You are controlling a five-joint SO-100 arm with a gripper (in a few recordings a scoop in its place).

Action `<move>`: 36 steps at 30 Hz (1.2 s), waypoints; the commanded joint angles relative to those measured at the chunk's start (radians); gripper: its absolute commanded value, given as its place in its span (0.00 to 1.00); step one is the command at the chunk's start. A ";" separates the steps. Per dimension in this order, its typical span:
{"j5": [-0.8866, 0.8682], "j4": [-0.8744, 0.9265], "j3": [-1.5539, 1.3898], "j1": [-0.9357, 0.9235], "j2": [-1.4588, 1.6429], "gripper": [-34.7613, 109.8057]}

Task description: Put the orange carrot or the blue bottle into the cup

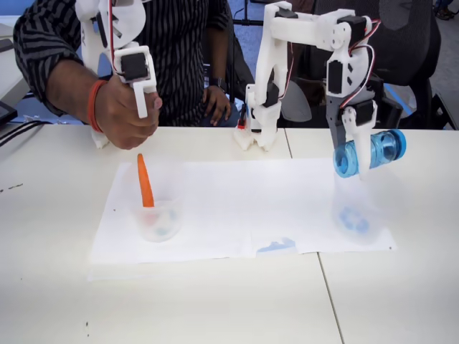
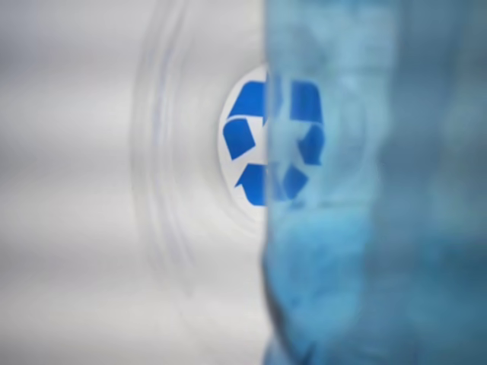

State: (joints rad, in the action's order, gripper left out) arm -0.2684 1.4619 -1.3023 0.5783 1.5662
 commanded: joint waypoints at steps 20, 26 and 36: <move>-0.014 0.005 -0.044 0.011 0.058 0.35; -0.014 0.005 -0.034 0.011 0.064 0.35; -0.012 0.008 -0.026 -0.094 0.066 0.35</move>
State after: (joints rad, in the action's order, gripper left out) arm -0.2684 1.4619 -1.3652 0.5170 1.5647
